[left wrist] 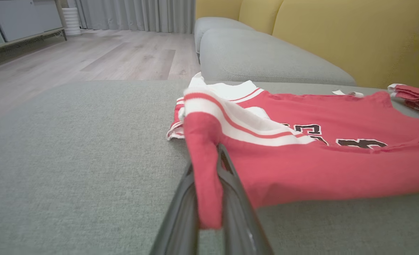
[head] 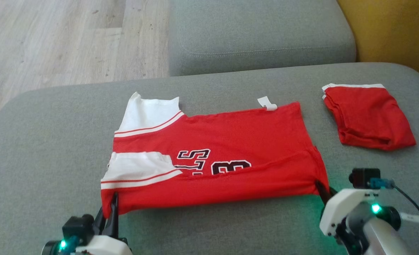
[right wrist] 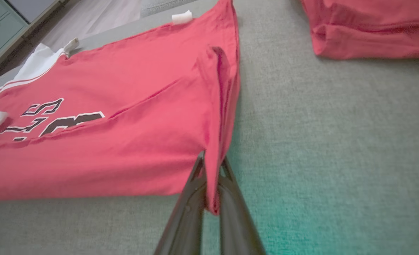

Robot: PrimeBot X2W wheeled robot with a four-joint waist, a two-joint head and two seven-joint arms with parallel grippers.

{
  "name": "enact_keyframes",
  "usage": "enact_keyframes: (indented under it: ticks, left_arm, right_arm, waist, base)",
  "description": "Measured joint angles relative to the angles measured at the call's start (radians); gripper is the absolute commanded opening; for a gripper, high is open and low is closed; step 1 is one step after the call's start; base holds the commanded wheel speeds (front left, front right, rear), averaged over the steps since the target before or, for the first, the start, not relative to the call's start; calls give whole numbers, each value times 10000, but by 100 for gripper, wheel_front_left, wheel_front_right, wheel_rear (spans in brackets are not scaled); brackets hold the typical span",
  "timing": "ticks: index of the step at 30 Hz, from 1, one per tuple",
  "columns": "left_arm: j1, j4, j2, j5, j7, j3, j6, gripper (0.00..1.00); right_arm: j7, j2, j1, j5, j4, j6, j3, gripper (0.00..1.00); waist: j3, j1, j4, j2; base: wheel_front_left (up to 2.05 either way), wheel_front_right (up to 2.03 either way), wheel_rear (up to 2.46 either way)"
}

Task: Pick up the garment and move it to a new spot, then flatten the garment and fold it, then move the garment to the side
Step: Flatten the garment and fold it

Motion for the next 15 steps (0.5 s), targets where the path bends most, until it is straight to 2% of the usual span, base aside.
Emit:
enact_keyframes:
  ticks: [2,3,4,6,7,15]
  left_arm:
    - [39,-109,2,-46,96,-23,35,0]
    - [49,-173,6,-46,182,-40,35,0]
    - [49,-211,6,-54,249,-63,36,0]
    - [49,-251,6,-86,322,-117,48,48]
    - [48,-268,6,-123,328,-132,84,100]
    - [-224,-629,8,-132,-207,104,405,100]
  right_arm:
    - [255,2,313,-52,-435,0,-182,0]
    - [320,15,430,-102,-652,0,-299,15]
    - [345,35,526,-144,-876,0,-405,99]
    - [422,134,635,-278,-1325,0,-623,100]
    - [431,205,685,-353,-1546,0,-731,100]
    - [-583,558,700,-1490,-3229,0,-1632,100]
  waist:
    - [47,1,0,0]
    - [74,1,-2,0]
    - [99,1,-5,0]
    - [162,1,-14,0]
    - [197,1,-19,0]
    - [491,2,-88,0]
  base:
    - [0,0,0]
    - [0,0,0]
    - [0,0,0]
    - [0,0,0]
    - [0,0,0]
    - [0,0,0]
